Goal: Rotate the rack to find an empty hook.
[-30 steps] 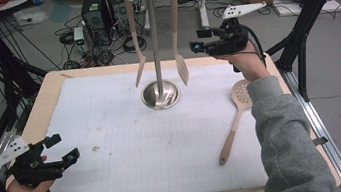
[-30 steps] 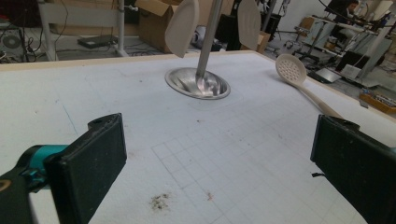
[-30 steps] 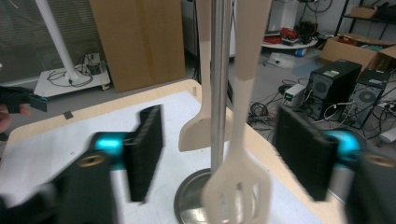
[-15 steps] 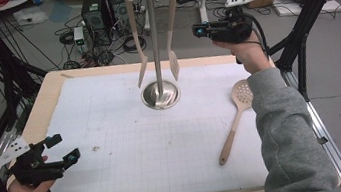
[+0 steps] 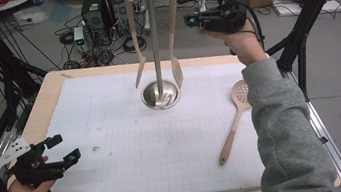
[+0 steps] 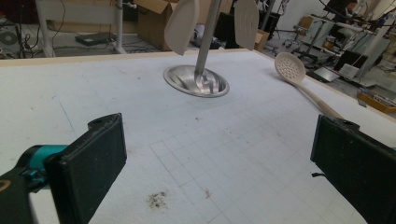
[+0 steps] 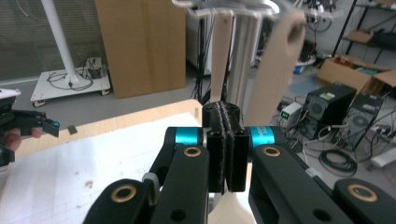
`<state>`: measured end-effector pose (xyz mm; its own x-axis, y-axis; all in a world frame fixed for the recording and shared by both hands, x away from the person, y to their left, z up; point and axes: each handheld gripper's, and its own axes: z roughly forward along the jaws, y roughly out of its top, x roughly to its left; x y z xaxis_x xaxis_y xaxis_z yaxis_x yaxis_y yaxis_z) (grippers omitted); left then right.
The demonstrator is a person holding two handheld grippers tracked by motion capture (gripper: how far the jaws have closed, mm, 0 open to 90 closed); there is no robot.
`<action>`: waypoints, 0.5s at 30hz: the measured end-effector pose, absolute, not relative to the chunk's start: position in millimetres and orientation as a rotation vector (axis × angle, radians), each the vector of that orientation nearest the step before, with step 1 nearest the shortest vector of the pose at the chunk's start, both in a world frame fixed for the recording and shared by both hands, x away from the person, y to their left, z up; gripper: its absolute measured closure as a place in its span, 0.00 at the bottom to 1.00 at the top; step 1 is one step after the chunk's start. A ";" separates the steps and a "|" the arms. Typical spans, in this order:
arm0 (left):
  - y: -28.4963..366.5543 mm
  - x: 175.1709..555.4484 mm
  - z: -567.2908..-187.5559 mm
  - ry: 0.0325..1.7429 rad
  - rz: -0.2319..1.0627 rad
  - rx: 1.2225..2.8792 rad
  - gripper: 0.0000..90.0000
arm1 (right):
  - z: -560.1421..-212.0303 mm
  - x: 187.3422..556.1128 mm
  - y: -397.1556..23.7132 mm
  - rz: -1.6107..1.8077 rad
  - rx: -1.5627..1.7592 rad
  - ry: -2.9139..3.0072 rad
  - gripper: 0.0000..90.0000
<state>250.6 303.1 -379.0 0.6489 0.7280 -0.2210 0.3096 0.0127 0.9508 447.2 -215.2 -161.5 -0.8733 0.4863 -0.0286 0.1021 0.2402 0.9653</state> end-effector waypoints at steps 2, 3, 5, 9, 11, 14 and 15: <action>302.6 250.7 -379.1 0.884 0.402 1.582 0.04 | -157.0 446.9 -211.5 1.678 0.530 2.191 0.99; 302.4 250.7 -379.1 0.884 0.402 1.583 0.04 | -154.9 447.1 -209.7 1.674 0.527 2.187 0.99; 302.4 250.4 -378.8 0.883 0.402 1.582 0.04 | -151.2 447.4 -205.8 1.684 0.529 2.184 0.99; 303.8 249.7 -378.3 0.886 0.405 1.575 0.04 | -143.1 448.4 -197.2 1.684 0.509 2.186 0.99; 304.9 249.4 -378.2 0.886 0.407 1.577 0.04 | -140.0 449.3 -193.1 1.682 0.497 2.189 0.99; 305.3 248.7 -378.3 0.888 0.406 1.573 0.04 | -136.7 451.7 -188.5 1.675 0.492 2.198 1.00; 305.5 248.4 -378.2 0.888 0.406 1.573 0.04 | -135.6 452.1 -187.2 1.673 0.496 2.201 0.99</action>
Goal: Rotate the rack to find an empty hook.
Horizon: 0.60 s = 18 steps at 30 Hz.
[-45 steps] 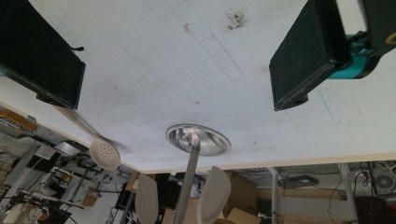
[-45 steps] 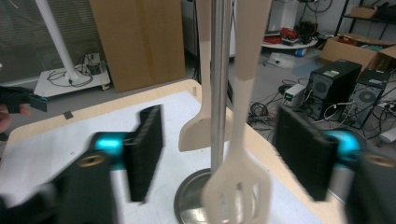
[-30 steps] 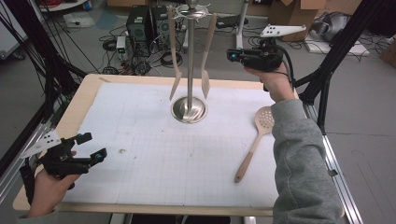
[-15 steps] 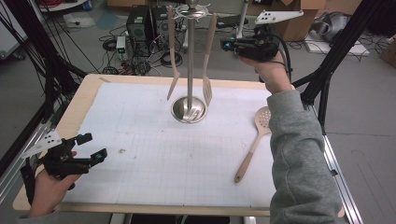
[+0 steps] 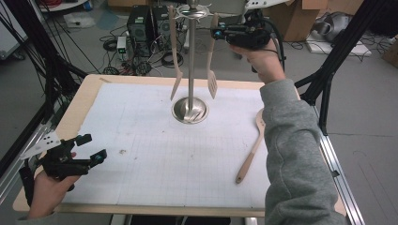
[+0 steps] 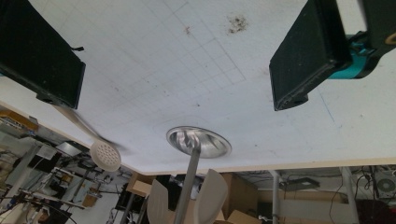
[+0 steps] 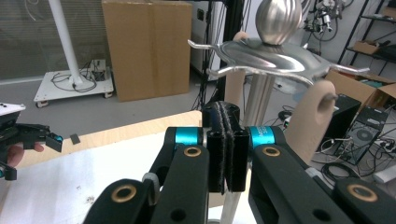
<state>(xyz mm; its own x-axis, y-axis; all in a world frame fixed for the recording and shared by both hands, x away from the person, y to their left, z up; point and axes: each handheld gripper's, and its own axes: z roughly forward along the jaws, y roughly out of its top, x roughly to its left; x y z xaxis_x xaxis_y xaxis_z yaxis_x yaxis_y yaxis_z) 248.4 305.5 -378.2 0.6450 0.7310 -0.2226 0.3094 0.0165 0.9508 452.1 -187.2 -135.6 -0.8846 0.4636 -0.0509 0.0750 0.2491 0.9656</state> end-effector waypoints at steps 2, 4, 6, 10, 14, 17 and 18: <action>306.0 248.0 -378.2 0.888 0.408 1.574 0.04 | -133.0 453.8 -184.2 1.675 0.488 2.206 1.00; 306.2 247.5 -378.4 0.889 0.408 1.574 0.04 | -130.7 455.2 -181.5 1.681 0.474 2.207 1.00; 306.2 246.8 -378.6 0.890 0.408 1.576 0.04 | -129.8 456.7 -179.1 1.678 0.473 2.208 1.00; 306.9 245.8 -378.5 0.893 0.412 1.578 0.04 | -130.6 460.3 -175.8 1.690 0.477 2.202 1.00; 307.8 245.5 -378.7 0.895 0.414 1.577 0.04 | -130.7 461.5 -173.2 1.703 0.469 2.191 1.00; 308.2 245.5 -378.9 0.896 0.415 1.575 0.04 | -130.5 461.8 -171.2 1.704 0.468 2.187 1.00; 308.6 245.3 -378.9 0.899 0.416 1.576 0.04 | -130.4 462.1 -170.7 1.707 0.461 2.184 1.00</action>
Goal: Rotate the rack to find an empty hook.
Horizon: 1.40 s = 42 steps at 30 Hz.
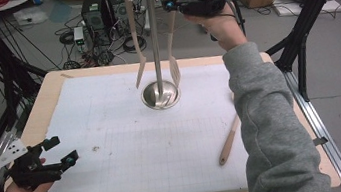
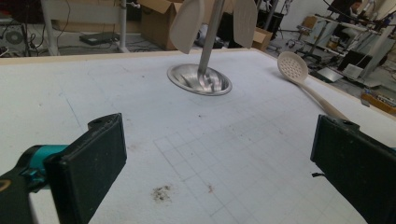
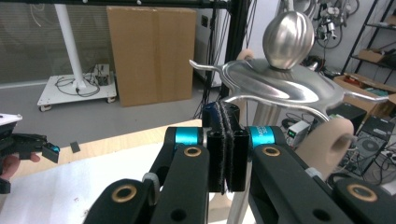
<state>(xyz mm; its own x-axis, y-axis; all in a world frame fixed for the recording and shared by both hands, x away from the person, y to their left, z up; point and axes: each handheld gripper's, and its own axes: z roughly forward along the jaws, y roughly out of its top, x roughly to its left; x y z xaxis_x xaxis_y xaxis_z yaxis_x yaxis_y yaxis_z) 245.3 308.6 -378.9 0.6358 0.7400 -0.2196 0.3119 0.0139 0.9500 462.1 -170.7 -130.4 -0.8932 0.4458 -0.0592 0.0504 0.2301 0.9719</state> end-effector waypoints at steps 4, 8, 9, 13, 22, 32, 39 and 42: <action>310.0 244.8 -378.8 0.900 0.416 1.573 0.04 | -129.0 462.2 -166.9 1.692 0.464 2.189 1.00; 311.6 244.2 -378.5 0.903 0.418 1.569 0.04 | -127.1 461.7 -162.3 1.693 0.451 2.192 1.00; 311.8 244.2 -378.6 0.902 0.419 1.567 0.04 | -126.7 461.2 -160.5 1.689 0.444 2.197 1.00; 311.8 244.2 -378.9 0.904 0.417 1.567 0.04 | -126.3 459.9 -151.7 1.672 0.432 2.206 1.00; 313.6 244.0 -378.7 0.903 0.418 1.566 0.04 | -124.1 457.4 -123.3 1.624 0.414 2.211 1.00; 316.0 243.3 -379.4 0.908 0.419 1.563 0.04 | -123.7 454.5 -127.2 1.643 0.424 2.210 1.00; 313.8 244.4 -381.1 0.910 0.414 1.573 0.04 | -113.8 447.6 -154.1 1.655 0.434 2.158 1.00; 312.6 244.7 -381.4 0.910 0.412 1.574 0.04 | -113.0 446.5 -168.1 1.656 0.455 2.140 1.00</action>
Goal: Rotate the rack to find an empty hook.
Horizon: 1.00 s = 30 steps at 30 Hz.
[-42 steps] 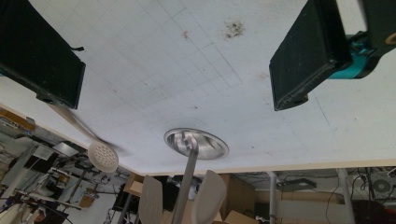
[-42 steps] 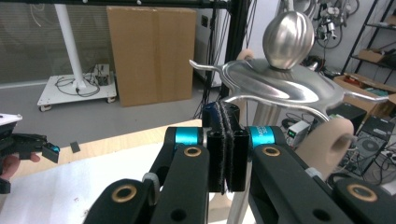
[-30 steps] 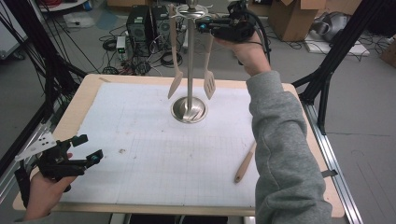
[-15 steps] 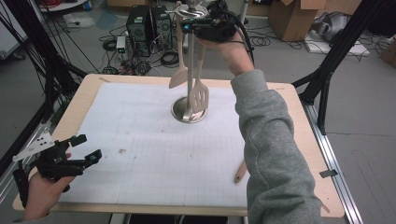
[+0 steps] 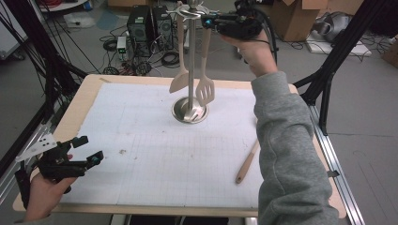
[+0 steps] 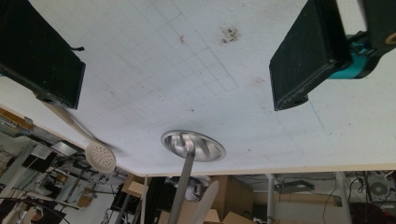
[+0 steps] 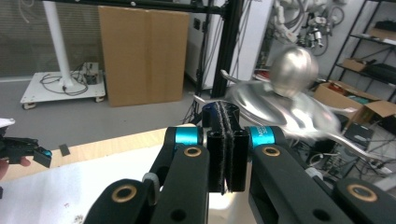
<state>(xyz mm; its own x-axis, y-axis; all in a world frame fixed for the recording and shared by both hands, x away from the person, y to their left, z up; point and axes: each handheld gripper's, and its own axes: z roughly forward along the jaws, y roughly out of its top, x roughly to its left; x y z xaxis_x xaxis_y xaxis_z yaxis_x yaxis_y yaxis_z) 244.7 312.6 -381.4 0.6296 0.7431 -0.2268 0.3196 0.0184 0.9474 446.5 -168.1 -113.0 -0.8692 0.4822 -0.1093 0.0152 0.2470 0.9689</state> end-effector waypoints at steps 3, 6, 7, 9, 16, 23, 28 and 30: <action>311.7 244.9 -381.5 0.908 0.412 1.577 0.04 | -114.5 447.8 -180.1 1.640 0.484 2.134 1.00; 310.8 245.0 -381.6 0.907 0.410 1.579 0.04 | -117.6 451.2 -188.1 1.641 0.513 2.120 1.00; 310.8 245.0 -381.6 0.908 0.411 1.579 0.04 | -118.6 452.1 -189.3 1.644 0.521 2.117 1.00; 311.1 245.0 -381.5 0.907 0.412 1.579 0.04 | -120.4 453.9 -190.0 1.636 0.531 2.112 1.00; 312.4 244.6 -381.5 0.910 0.412 1.578 0.04 | -125.4 461.5 -187.6 1.623 0.555 2.108 1.00; 313.1 241.5 -380.4 0.912 0.420 1.576 0.04 | -127.5 468.0 -186.3 1.625 0.567 2.104 1.00; 316.6 239.2 -379.8 0.919 0.428 1.570 0.04 | -125.5 468.0 -180.4 1.617 0.552 2.116 1.00; 317.4 239.2 -379.8 0.917 0.429 1.567 0.04 | -125.1 468.2 -179.7 1.615 0.547 2.120 1.00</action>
<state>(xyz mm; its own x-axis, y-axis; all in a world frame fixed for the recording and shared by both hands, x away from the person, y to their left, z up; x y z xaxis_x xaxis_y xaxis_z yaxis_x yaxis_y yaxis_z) 239.2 317.4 -379.8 0.6201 0.7528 -0.2211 0.3131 0.0209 0.9495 468.2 -179.7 -125.1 -0.8352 0.5424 -0.0906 0.0567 0.2489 0.9669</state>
